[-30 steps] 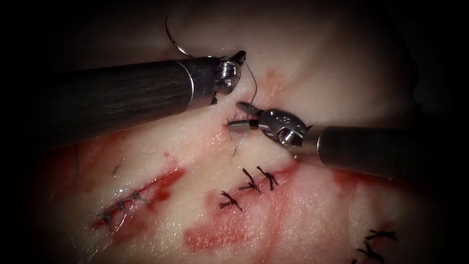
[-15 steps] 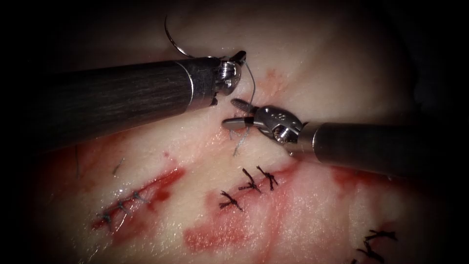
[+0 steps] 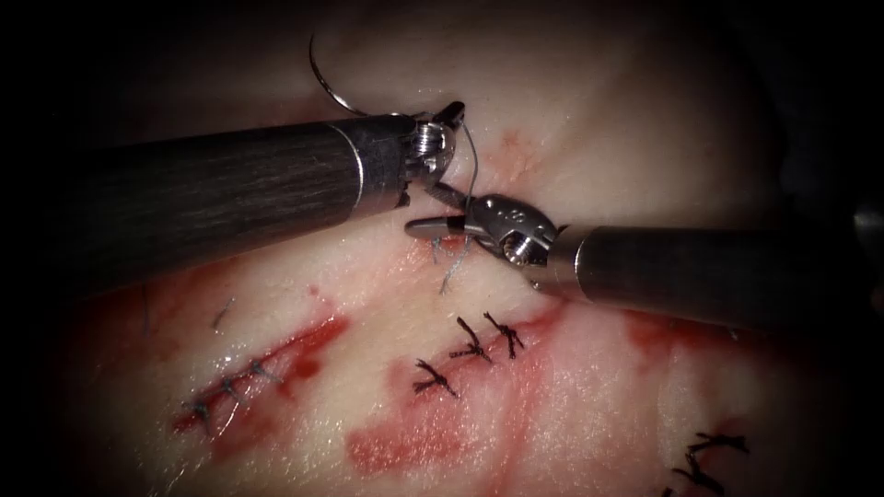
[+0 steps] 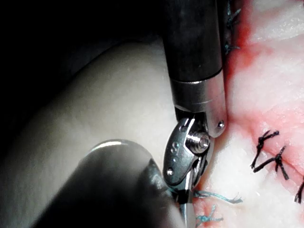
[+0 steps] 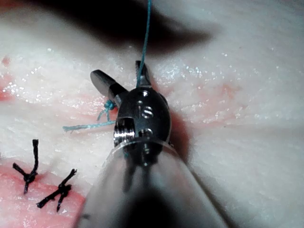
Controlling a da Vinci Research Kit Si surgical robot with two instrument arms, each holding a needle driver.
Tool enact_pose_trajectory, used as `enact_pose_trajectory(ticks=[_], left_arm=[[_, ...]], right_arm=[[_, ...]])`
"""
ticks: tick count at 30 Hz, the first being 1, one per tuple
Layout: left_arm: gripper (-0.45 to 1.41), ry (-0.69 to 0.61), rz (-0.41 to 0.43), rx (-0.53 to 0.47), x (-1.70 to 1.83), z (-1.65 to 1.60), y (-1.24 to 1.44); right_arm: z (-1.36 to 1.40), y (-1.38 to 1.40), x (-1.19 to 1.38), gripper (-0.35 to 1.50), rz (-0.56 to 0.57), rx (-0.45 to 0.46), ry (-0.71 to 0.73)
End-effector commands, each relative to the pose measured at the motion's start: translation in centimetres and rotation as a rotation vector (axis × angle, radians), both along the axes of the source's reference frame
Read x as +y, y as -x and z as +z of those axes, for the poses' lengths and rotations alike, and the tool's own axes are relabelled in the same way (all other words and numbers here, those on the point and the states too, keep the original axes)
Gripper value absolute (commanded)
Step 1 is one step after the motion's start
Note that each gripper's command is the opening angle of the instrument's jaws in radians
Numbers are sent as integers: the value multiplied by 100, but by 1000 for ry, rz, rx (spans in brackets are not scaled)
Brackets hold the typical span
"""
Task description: Wound Closure
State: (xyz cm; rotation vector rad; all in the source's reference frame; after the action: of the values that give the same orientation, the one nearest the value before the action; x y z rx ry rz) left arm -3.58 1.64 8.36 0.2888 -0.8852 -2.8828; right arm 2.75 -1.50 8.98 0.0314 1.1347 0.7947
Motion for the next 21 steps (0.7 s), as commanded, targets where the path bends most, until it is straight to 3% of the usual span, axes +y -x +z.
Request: enact_pose_trajectory(ticks=[1, 8, 9, 10, 11, 12, 16, 21], left_arm=[[-45, 4, 4, 1, 7, 3, 6], [-45, 8, 7, -1, 3, 0, 2], [-45, 10, 12, -5, 3, -1, -3], [-45, 11, 10, -3, 3, -1, -6], [-45, 15, 7, 1, 3, -2, -9], [-45, 21, 2, 5, 3, -3, -14], [-45, 29, 4, 14, -2, -7, -36], [-45, -11, 55, 45, -29, -13, -69]], right_arm=[[6, -5, 4, -35, -27, 7, 16], [4, -5, 7, -35, -35, -19, 89], [1, 0, 9, -1, -31, -7, 102], [0, 4, 9, 47, -15, -3, 82], [-1, 10, 9, 116, 17, 4, 44], [-3, 16, 9, 128, 41, 15, 11], [-9, 56, 0, 126, 63, 10, -4], [-17, 104, 11, 121, 110, -42, -19]])
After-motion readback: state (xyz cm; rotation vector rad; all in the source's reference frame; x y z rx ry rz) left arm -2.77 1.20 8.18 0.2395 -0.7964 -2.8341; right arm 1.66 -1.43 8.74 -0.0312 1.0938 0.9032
